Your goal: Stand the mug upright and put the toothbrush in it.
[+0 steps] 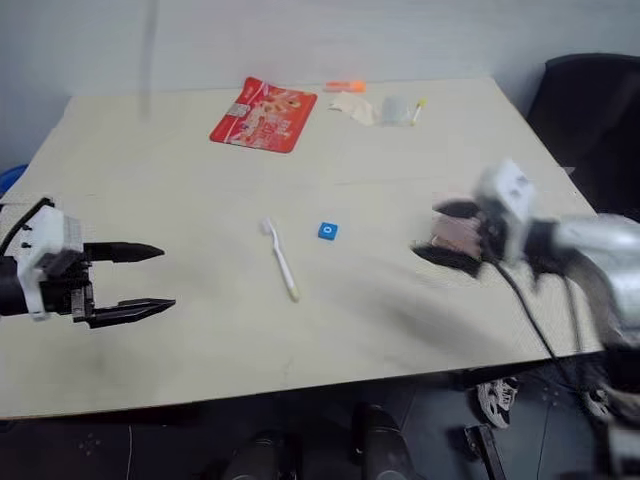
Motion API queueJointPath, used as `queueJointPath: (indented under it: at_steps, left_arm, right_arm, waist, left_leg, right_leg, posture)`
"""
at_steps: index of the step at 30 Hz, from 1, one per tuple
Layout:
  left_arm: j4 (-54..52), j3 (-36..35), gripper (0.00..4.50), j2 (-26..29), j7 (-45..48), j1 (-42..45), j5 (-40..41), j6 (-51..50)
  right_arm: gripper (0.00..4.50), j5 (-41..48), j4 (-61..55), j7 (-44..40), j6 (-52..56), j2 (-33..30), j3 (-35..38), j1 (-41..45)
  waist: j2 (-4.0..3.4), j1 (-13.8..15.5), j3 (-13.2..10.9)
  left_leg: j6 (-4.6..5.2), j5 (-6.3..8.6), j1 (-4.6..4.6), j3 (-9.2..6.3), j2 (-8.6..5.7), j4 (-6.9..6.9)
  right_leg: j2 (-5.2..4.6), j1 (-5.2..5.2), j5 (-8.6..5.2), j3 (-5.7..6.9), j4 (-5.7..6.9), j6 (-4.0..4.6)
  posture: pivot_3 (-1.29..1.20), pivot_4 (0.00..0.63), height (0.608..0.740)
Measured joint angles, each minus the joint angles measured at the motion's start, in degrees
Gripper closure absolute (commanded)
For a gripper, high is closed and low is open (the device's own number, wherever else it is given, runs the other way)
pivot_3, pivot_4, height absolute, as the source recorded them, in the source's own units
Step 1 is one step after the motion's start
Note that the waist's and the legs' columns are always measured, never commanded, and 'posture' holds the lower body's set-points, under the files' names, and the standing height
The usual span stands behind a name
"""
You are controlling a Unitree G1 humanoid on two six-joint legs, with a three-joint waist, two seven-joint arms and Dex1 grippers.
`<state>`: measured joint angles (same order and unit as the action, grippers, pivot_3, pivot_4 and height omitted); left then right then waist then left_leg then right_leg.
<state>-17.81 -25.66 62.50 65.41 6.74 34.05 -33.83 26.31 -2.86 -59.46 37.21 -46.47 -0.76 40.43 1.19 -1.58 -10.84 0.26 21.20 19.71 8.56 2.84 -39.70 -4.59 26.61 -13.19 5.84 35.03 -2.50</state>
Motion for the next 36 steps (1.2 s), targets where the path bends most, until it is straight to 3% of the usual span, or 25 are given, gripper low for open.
queueJointPath:
  at_steps: [4,7,14,23,32,33,36]
  left_arm:
    - [0.9,2.0,0.00,0.3,0.0,3.1,-0.7,1.0]
    - [1.2,3.3,0.00,0.3,-0.4,4.5,-1.2,2.0]
    - [1.7,4.5,0.00,-1.2,-3.4,5.8,-2.5,2.6]
    - [0.1,4.3,0.00,-1.3,-5.2,4.8,-2.7,2.6]
    - [0.4,5.0,0.00,-1.3,-5.8,7.8,-2.7,2.6]
    - [0.5,5.5,0.00,-1.3,-5.8,8.4,-2.7,2.6]
    - [0.6,6.5,0.00,-1.3,-5.8,9.7,-2.7,2.6]
  right_arm:
    - [0.01,-10.5,18.5,1.6,-5.3,13.6,-12.8,14.9]
    - [0.01,-16.1,34.2,2.9,-11.3,21.2,-16.7,21.6]
    - [0.01,-24.0,60.4,3.1,-23.9,29.4,-17.1,30.1]
    - [0.01,-27.5,69.2,4.3,-28.4,34.5,-14.5,31.0]
    - [2.85,-29.2,71.1,7.9,-29.4,36.7,-12.3,31.2]
    - [3.04,-29.3,71.1,7.9,-29.4,36.7,-12.2,31.2]
    - [3.03,-29.5,71.1,7.9,-29.4,36.6,-11.6,31.0]
  waist:
    - [0.00,-0.3,0.0]
    - [0.01,-0.3,0.0]
    - [0.01,-0.8,0.0]
    - [0.01,-2.3,0.0]
    - [0.01,-3.2,0.0]
    - [0.01,-3.2,0.0]
    - [0.01,-3.2,0.0]
  left_leg:
    - [-0.17,-0.08,0.34,0.06,-0.03,-0.05]
    - [-0.20,-0.14,1.03,0.33,-0.08,-0.26]
    - [-0.15,-0.18,1.32,0.36,-0.01,-0.45]
    - [-0.30,-0.29,1.23,0.01,0.23,-0.40]
    - [-0.36,-0.31,1.10,-0.12,0.25,-0.37]
    - [-0.37,-0.31,1.08,-0.12,0.25,-0.37]
    - [-0.37,-0.31,0.95,-0.13,0.24,-0.32]
  right_leg:
    - [0.13,0.37,-0.05,0.07,0.37,0.09]
    - [0.10,1.07,-0.07,0.12,0.63,0.12]
    - [0.06,1.19,-0.05,0.17,0.65,0.08]
    - [0.04,1.18,-0.09,0.04,0.81,0.16]
    - [0.03,1.05,-0.14,-0.10,0.85,0.24]
    - [0.03,1.01,-0.14,-0.10,0.86,0.24]
    - [0.03,0.93,-0.14,-0.17,0.85,0.24]
  posture:
    - [0.00,0.150,0.740]
    - [0.00,0.150,0.740]
    - [0.00,0.150,0.740]
    - [0.00,0.150,0.740]
    - [0.00,0.150,0.740]
    - [0.00,0.150,0.740]
    - [0.00,0.150,0.740]
